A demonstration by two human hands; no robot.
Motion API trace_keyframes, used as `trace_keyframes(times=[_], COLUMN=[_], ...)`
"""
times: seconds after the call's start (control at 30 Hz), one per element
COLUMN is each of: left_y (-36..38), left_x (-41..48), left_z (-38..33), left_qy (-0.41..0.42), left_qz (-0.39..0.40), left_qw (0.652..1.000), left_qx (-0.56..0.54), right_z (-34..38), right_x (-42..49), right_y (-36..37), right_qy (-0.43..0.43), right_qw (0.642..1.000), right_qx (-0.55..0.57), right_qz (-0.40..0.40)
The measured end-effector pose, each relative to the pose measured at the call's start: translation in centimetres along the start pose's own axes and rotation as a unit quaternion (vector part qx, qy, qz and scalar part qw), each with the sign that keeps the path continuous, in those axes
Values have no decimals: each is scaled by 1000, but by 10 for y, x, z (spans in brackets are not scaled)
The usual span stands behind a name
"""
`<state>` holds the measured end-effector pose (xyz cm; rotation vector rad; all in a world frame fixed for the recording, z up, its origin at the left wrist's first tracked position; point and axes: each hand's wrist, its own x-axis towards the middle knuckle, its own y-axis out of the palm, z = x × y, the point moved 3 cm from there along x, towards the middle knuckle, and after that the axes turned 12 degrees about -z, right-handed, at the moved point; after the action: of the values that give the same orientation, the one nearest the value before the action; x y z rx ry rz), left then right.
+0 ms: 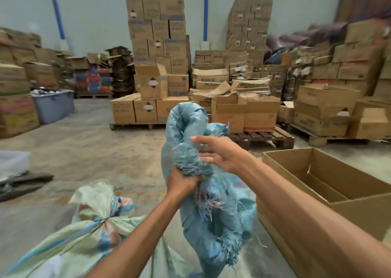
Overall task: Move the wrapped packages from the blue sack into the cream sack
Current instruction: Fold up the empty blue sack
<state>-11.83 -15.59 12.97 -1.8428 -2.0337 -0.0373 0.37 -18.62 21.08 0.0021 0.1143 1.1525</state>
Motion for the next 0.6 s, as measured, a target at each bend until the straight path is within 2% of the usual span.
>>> trace_keyframes(times=[0.03,0.07,0.1,0.13,0.17,0.2,0.23,0.27,0.3,0.33,0.37,0.43,0.47,0.53,0.6], left_y=[-5,-9,-14,-20,-24,-28,-32,-35,-36,-40,-41,-39,-38,-26,-14], left_x=[5,13,18,23,28,30,29,29,32,34,35,36,37,33,17], left_z=[5,16,22,25,27,26,23,23,27,30,31,35,38,39,35], left_qy=[-43,-99,-144,-185,-222,-257,-283,-292,-288,-270,-245,-192,-180,-130,-63], left_qz=[-15,-23,-24,-16,-4,21,56,87,105,105,117,121,105,144,231], left_qw=[999,994,985,973,958,941,927,919,912,914,917,936,951,972,971], left_qx=[-21,-50,-89,-136,-183,-220,-238,-250,-271,-286,-293,-268,-227,-130,-24], right_z=[2,6,9,11,10,6,-4,-16,-28,-40,-49,-53,-52,-48,-45], right_x=[-2,-1,0,0,3,6,17,26,32,37,38,25,20,7,-1], right_y=[-3,-11,-21,-32,-44,-54,-64,-72,-79,-84,-84,-78,-73,-62,-49], right_qy=[-48,-121,-207,-284,-324,-324,-279,-204,-113,-21,53,102,96,68,52], right_qw=[998,988,959,910,862,840,847,876,919,964,991,991,987,983,981], right_qx=[-38,-90,-155,-226,-284,-319,-342,-344,-301,-209,-104,46,78,107,104], right_qz=[-4,-47,-117,-199,-265,-297,-296,-269,-229,-163,-70,71,105,136,155])
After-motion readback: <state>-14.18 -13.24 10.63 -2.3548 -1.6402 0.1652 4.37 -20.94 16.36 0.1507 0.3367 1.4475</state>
